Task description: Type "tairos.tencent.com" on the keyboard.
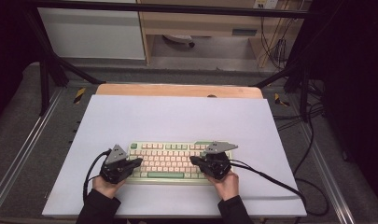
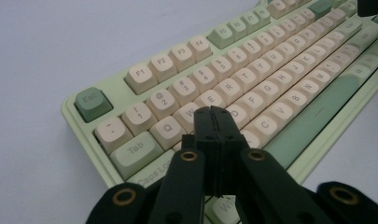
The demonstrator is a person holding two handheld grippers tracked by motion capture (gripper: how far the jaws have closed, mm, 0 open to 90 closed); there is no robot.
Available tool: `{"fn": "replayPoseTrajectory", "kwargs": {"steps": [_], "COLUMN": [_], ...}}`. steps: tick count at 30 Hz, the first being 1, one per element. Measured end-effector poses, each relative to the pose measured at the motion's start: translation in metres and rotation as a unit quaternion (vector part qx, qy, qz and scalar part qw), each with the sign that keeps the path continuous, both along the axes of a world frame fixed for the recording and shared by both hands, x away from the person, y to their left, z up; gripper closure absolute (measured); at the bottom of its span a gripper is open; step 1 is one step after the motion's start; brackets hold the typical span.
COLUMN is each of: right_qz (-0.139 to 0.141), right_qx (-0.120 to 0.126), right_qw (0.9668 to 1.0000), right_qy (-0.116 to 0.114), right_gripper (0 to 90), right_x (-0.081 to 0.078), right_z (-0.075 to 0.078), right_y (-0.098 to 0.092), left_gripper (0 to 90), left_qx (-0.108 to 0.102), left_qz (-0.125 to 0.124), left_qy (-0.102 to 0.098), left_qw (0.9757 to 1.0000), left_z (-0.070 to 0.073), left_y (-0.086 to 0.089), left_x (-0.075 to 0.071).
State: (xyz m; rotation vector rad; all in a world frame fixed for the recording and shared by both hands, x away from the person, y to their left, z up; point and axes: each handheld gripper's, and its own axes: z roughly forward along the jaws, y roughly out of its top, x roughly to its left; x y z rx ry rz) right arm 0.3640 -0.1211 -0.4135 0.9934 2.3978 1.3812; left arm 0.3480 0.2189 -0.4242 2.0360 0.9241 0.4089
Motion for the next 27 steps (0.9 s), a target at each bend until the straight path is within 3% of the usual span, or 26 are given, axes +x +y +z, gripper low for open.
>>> {"fn": "replayPoseTrajectory", "kwargs": {"steps": [17,27], "right_qz": [-0.002,-0.014], "right_qx": [-0.017,-0.041], "right_qw": [0.9998,0.999], "right_qy": [0.008,0.014], "right_gripper": [90.0,90.0], "right_x": [0.015,0.023], "right_z": [-0.005,-0.013], "right_y": [0.028,0.032], "left_gripper": [90.0,90.0], "left_qx": [-0.008,-0.01], "left_qz": [0.003,0.003], "left_qy": [-0.002,-0.003], "left_qw": [1.0,0.9999], "left_z": [0.0,0.0], "left_y": [0.007,0.007], "left_x": [-0.001,-0.002]}}
